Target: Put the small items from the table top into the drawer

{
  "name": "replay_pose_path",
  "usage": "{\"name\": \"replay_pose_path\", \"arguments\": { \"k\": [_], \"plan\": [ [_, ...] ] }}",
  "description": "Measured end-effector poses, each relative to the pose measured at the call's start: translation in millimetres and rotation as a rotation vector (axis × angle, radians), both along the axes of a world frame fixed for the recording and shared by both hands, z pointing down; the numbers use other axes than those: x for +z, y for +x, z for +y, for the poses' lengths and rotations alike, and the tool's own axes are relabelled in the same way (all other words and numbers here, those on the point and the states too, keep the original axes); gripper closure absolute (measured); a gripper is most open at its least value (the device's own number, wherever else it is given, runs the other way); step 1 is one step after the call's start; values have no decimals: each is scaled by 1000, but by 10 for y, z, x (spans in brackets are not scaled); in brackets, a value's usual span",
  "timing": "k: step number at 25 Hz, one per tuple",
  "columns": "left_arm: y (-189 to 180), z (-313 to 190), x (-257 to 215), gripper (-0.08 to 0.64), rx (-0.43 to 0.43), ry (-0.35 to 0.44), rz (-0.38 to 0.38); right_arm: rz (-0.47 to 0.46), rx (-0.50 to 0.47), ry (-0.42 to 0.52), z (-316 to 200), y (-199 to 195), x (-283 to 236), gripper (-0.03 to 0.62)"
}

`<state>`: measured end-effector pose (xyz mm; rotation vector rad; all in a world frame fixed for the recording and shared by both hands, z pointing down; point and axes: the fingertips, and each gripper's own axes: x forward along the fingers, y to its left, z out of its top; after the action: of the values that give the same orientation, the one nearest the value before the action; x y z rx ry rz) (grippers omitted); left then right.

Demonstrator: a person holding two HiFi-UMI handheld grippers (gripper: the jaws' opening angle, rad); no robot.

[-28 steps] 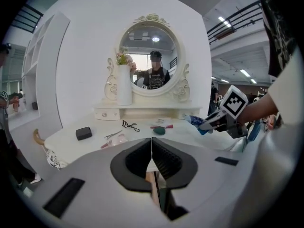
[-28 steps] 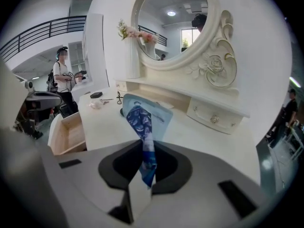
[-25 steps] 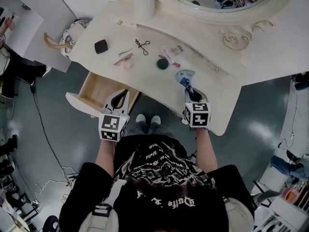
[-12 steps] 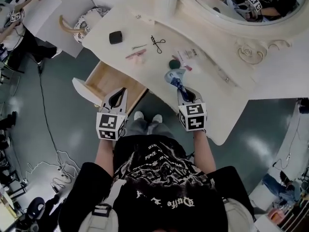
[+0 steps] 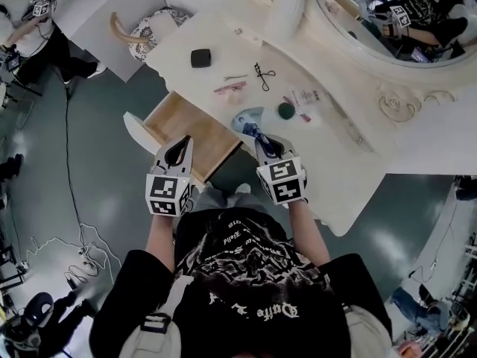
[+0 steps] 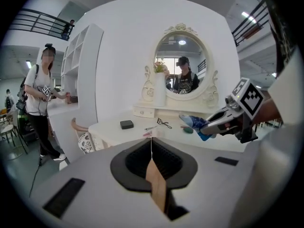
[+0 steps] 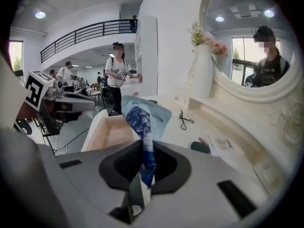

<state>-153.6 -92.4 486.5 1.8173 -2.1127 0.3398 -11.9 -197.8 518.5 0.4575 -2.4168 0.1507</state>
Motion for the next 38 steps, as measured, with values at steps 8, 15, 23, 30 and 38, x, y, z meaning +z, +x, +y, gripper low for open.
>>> {"name": "replay_pose_path", "arguments": {
  "k": [8,15,23,30,38],
  "plan": [
    [-467,339,-55,543,-61,8,-12,13,-101,-15,395,-605,90,551],
    [-776,575,-27,543,-95,7,-12,44,-154,-35,603,-984,266,551],
    [-937,687,52,543,-109,-3,-6,103,-200,-70,755,-1277,601,551],
    [-1094,736,131,543,-122,-23,10,181,-224,-95,805,-1416,889,551],
    [-1235,754,214,543,-123,-49,26,270,-244,-145,791,-1563,1265,551]
  ]
}}
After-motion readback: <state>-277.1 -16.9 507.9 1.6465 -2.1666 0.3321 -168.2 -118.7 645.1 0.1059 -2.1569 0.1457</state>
